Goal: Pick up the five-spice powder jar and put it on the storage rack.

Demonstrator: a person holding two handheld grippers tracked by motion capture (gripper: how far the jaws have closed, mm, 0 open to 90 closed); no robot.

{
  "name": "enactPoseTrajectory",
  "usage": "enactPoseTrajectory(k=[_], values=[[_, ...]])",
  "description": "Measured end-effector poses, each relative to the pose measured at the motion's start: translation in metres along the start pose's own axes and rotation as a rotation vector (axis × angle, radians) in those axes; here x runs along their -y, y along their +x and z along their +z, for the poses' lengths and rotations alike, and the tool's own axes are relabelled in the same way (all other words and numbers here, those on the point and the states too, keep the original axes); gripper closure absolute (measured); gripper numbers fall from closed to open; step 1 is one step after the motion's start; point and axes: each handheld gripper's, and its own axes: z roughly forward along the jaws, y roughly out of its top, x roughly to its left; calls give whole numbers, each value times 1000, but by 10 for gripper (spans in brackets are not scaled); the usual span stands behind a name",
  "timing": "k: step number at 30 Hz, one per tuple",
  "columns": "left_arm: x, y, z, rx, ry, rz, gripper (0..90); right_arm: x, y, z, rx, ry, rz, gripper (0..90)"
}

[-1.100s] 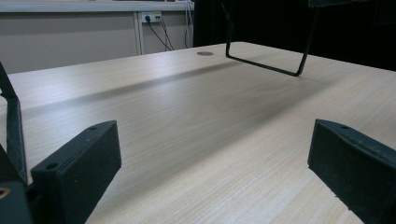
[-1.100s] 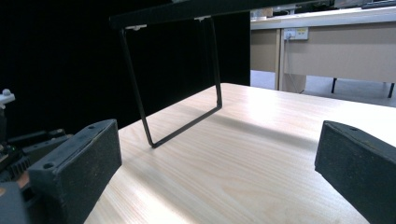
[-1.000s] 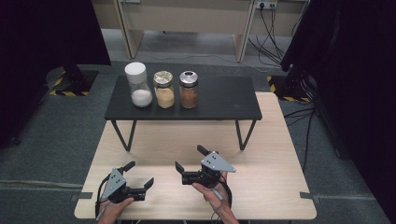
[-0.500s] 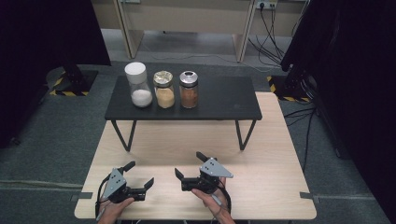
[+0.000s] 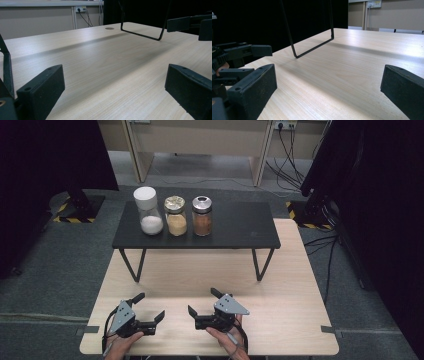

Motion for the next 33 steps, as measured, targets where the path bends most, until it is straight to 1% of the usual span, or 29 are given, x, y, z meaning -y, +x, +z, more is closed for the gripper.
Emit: enactPoseTrajectory(k=[11,33], values=[[0,0,0,1,0,0,22,6,2,-2,-7,17,7,7],[0,0,0,1,0,-1,22,7,2,-4,-5,16,13,7]])
